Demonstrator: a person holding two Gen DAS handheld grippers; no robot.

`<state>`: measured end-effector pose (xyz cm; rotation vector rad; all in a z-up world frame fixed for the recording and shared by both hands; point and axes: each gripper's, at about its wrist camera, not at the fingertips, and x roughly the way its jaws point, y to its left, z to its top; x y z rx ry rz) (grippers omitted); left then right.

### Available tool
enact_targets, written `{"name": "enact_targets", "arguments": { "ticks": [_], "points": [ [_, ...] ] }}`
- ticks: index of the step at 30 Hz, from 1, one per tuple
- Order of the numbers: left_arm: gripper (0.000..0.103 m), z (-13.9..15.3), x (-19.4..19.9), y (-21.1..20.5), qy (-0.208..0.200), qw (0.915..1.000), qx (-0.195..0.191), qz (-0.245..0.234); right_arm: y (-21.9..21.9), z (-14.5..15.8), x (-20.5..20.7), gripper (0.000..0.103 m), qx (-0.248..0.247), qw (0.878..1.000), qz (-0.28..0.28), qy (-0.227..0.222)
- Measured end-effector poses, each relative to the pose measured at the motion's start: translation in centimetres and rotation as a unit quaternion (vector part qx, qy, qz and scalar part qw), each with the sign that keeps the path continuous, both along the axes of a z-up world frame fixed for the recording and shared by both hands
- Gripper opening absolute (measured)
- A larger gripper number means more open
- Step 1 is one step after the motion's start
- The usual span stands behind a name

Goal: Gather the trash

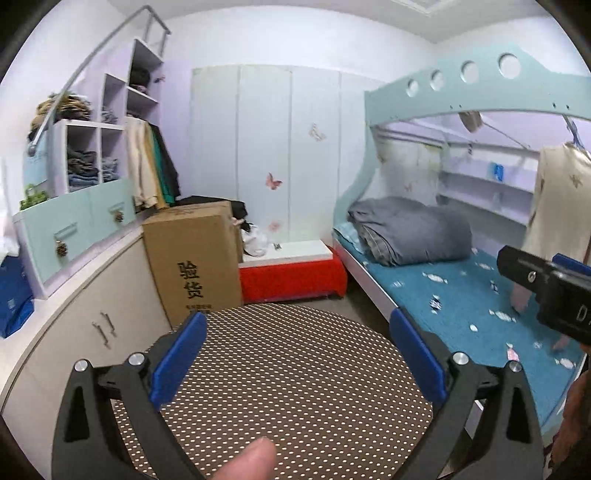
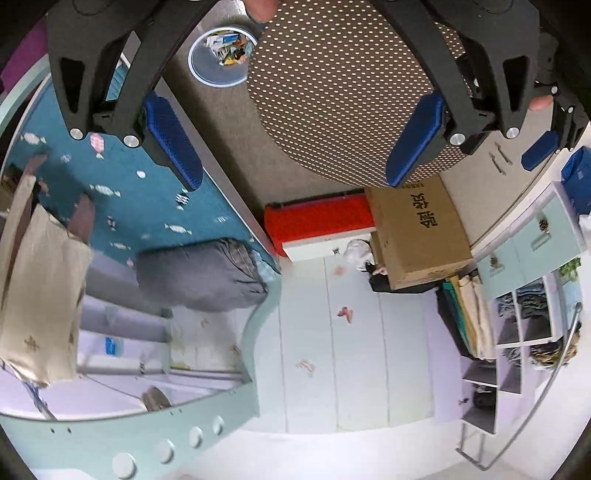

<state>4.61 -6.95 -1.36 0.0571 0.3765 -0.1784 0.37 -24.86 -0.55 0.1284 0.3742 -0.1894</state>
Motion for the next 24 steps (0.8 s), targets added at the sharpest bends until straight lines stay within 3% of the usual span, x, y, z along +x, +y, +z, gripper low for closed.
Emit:
{"name": "enact_targets", "arguments": {
  "ticks": [10, 24],
  "points": [
    [0.098, 1.2, -1.4, 3.1, -0.001, 0.9994, -0.03, 0.014, 1.2, 0.7, -0.9, 0.097, -0.009, 1.0, 0.009, -0.014],
    [0.098, 1.6, -2.2, 3.2, -0.008, 0.9989, -0.045, 0.009, 1.5, 0.9, -1.3, 0.097, -0.012, 1.0, 0.009, -0.021]
  ]
}}
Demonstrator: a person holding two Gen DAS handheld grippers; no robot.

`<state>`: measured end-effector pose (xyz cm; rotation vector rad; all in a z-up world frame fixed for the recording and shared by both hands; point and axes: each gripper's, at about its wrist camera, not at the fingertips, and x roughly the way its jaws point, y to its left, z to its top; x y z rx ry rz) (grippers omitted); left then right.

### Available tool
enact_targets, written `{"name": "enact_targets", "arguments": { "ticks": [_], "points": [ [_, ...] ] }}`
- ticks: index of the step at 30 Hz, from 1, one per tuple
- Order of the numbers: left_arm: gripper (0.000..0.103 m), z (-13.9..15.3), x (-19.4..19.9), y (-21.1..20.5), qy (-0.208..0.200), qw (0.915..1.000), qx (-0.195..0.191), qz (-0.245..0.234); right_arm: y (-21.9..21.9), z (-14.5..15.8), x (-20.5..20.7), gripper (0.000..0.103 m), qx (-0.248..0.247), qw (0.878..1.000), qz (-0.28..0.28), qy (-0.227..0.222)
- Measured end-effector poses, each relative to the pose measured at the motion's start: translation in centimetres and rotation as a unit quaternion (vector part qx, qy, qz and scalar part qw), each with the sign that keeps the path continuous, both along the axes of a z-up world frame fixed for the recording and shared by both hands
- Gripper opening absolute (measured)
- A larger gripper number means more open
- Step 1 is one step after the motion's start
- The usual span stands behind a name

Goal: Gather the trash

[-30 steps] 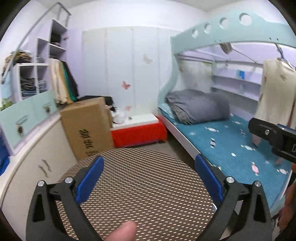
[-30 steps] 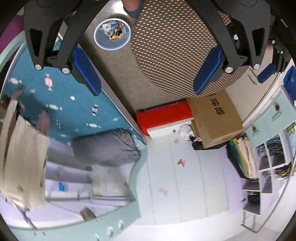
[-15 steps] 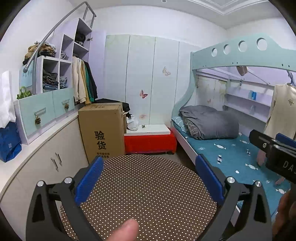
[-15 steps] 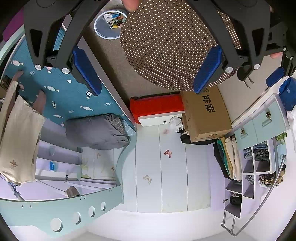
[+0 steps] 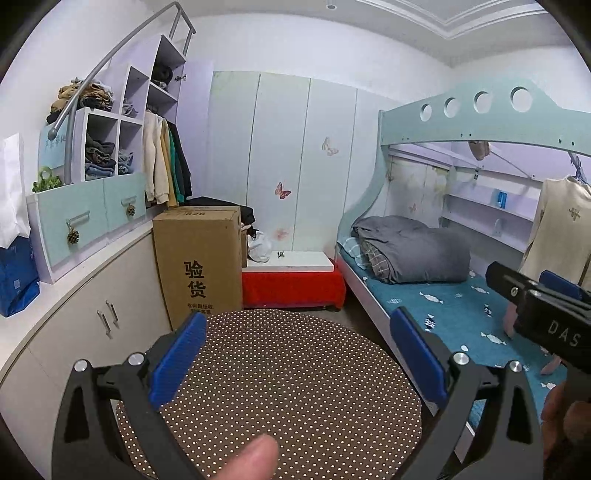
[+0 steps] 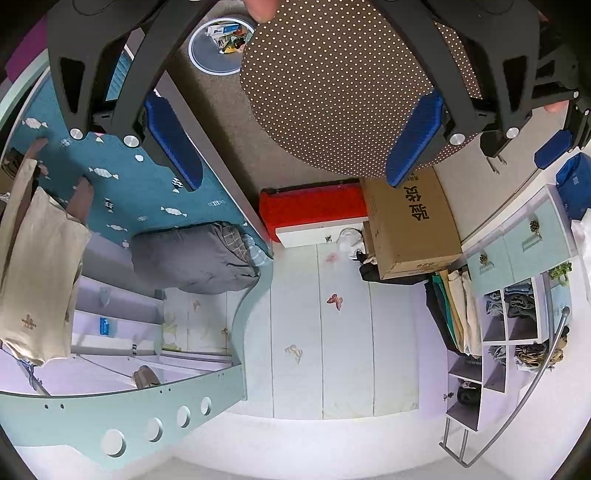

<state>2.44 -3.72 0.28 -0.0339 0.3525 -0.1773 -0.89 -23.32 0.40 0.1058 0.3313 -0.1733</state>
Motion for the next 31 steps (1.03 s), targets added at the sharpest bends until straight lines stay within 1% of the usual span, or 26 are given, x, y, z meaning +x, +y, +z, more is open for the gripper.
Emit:
{"name": "enact_targets", "arguments": {
  "ticks": [12, 21, 31],
  "points": [
    [0.098, 0.16, -0.6, -0.12, -0.012, 0.9999, 0.003, 0.004, 0.21, 0.08, -0.06, 0.097, -0.001, 1.0, 0.0, -0.001],
    [0.098, 0.34, -0.97, -0.24, -0.02, 0.9998, 0.002, 0.006, 0.73, 0.72, -0.1, 0.097, -0.002, 1.0, 0.005, -0.002],
    [0.098, 0.49, -0.42, -0.39, -0.012, 0.9999, 0.008, 0.008, 0.82, 0.72, -0.03, 0.097, -0.001, 1.0, 0.006, -0.004]
  ]
}}
